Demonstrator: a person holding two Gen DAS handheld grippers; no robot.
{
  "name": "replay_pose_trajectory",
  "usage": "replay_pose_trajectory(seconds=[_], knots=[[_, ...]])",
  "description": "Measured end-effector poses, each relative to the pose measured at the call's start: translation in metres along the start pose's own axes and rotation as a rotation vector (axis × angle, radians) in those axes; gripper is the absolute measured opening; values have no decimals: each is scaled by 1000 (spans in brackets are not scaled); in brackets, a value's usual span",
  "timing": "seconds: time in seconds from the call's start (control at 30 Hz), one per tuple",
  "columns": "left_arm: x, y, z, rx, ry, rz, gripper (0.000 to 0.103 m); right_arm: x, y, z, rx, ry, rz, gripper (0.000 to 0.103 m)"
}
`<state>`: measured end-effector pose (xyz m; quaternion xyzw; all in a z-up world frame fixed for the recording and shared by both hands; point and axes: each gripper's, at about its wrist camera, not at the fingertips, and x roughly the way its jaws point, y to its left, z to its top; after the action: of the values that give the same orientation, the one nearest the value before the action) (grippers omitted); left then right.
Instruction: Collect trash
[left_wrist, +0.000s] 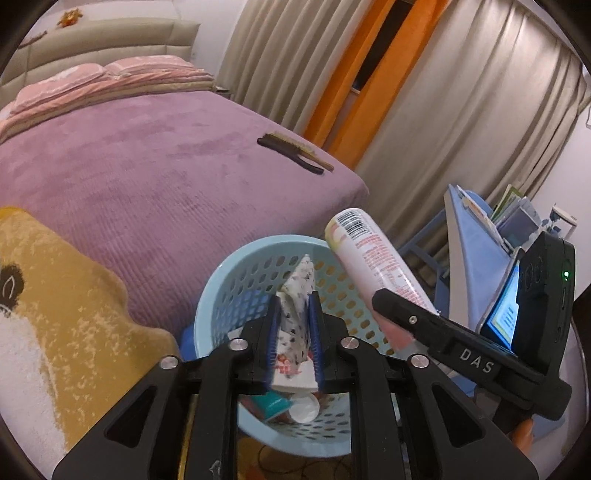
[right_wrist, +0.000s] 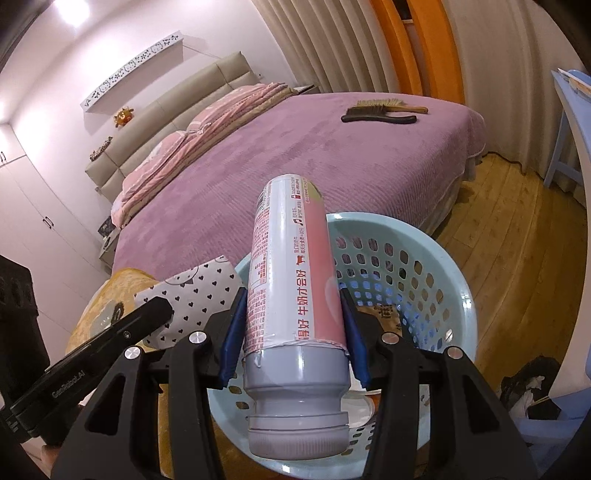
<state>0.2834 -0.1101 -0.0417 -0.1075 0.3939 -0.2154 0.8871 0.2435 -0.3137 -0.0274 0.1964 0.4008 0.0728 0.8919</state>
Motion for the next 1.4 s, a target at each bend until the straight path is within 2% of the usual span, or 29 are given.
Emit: replay_pose_trajectory(seconds=[0.03,0.1,0.17,0.23,0.4,0.53,0.7,0.9,1.0,1.07,1.2,1.4], knots=[[1,-1,0,5,-6,8,27,3,-1,0,3,4,-3,46],[1,-4,-1,12,-8,-14,37,8,-5,-1,21,11,-21,46],[0,-9,-2,45,-11,-9,43,9,-9,-2,34,8,-21,47],[-3,-12,-5,68,-22,16,67,6,-14,-3,48,-4,-33,57],[-22,-6,-11,51,-51,13,71,-9,-16,-8,49,-9,-26,57],[-60,0,-26,62,-141,83,84,-30,4,-16,-17,-33,-10,57],[-118,13,-48,77,-255,203,88,-59,44,-34,-124,-78,16,66],[-176,34,-75,102,-376,362,91,-87,90,-61,-244,-167,37,68],[-199,41,-95,132,-471,554,91,-100,108,-75,-291,-256,15,68],[-211,47,-107,145,-515,626,91,-108,117,-85,-306,-316,5,69],[-220,66,-121,113,-525,627,93,-116,124,-97,-292,-372,18,75],[-220,84,-135,75,-556,672,93,-111,131,-104,-297,-375,-5,76]])
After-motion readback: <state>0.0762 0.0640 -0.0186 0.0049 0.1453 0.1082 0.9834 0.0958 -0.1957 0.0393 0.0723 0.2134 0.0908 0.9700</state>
